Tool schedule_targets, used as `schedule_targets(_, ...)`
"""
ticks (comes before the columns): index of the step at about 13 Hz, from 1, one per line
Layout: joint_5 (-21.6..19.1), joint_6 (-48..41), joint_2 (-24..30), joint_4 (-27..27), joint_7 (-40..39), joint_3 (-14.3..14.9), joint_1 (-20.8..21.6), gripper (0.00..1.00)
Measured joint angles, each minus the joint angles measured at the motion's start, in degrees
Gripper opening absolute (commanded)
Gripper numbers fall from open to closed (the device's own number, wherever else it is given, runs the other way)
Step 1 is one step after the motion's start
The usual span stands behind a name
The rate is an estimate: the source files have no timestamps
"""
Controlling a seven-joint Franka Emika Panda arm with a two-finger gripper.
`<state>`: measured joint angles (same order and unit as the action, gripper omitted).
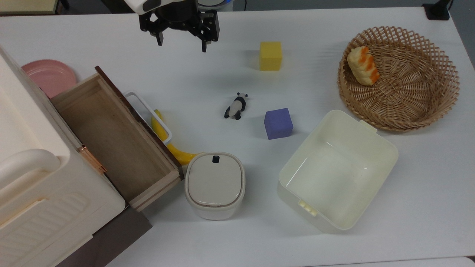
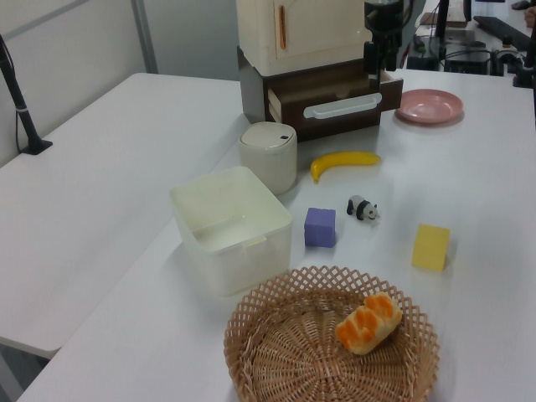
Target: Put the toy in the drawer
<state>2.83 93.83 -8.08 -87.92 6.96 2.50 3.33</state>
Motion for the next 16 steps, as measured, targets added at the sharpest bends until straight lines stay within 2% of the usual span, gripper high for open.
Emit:
schedule_targets(8, 0.0, -0.01, 0.24, -0.95, -4.57, 0.0, 0.57, 1.0)
schedule_targets(16, -1.77, -0.5, 0.3, -3.44, -4.4, -0.45, 0.72, 1.0)
